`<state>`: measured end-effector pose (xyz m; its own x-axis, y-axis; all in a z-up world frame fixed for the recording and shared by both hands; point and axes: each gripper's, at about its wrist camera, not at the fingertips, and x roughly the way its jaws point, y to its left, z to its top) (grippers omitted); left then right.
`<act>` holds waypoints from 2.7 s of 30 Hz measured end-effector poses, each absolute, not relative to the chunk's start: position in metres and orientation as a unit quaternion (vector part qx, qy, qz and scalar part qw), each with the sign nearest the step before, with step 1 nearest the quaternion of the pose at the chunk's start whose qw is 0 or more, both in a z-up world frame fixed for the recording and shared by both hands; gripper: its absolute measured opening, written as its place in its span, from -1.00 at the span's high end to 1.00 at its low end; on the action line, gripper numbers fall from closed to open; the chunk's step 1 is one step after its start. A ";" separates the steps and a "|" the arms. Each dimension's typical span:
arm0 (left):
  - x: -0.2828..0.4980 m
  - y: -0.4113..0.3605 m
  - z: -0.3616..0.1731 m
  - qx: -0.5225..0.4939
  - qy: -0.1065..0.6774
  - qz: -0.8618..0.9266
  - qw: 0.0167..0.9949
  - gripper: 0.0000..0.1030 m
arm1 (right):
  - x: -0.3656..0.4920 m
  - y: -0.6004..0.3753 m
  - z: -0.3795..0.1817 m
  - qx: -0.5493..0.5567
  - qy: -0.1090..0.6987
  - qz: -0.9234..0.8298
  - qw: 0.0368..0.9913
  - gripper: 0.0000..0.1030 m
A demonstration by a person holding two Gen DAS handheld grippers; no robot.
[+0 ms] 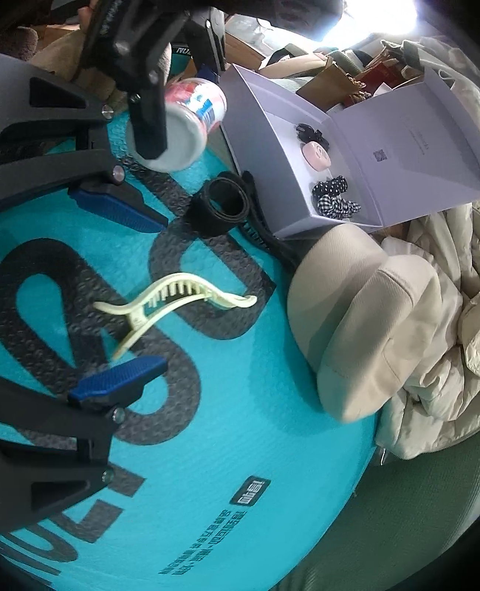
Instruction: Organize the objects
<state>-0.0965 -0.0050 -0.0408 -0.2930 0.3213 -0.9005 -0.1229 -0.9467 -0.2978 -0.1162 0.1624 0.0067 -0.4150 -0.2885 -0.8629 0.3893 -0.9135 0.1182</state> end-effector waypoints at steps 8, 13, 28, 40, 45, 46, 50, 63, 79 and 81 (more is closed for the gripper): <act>-0.077 -0.015 -0.031 -0.563 -0.098 0.810 0.133 -0.74 | -0.121 0.163 -0.003 0.514 0.055 -0.834 0.191 -0.30; -0.081 -0.003 -0.034 -0.560 -0.091 0.813 0.134 -0.74 | -0.119 0.165 -0.006 0.521 0.054 -0.831 0.188 0.15; -0.081 0.008 -0.036 -0.554 -0.066 0.819 0.129 -0.74 | -0.099 0.170 -0.004 0.540 0.060 -0.822 0.171 0.51; -0.082 0.012 -0.038 -0.551 -0.063 0.822 0.129 -0.74 | -0.109 0.161 -0.003 0.535 0.054 -0.823 0.181 0.18; -0.081 0.014 -0.038 -0.545 -0.062 0.826 0.126 -0.74 | -0.106 0.161 -0.007 0.534 0.062 -0.824 0.180 0.47; -0.080 0.014 -0.038 -0.544 -0.060 0.828 0.125 -0.74 | -0.106 0.161 -0.006 0.535 0.063 -0.823 0.180 0.58; -0.077 0.015 -0.033 -0.527 -0.054 0.840 0.119 -0.74 | -0.104 0.165 -0.003 0.529 0.052 -0.828 0.179 0.64; -0.066 0.005 -0.017 -0.465 -0.063 0.878 0.091 -0.74 | -0.097 0.148 0.020 0.510 0.059 -0.834 0.202 0.64; -0.066 -0.017 -0.007 -0.457 -0.092 0.882 0.069 -0.74 | -0.104 0.114 0.053 0.476 0.091 -0.842 0.235 0.64; -0.065 -0.019 -0.003 -0.453 -0.090 0.884 0.065 -0.74 | -0.106 0.109 0.059 0.469 0.095 -0.844 0.240 0.64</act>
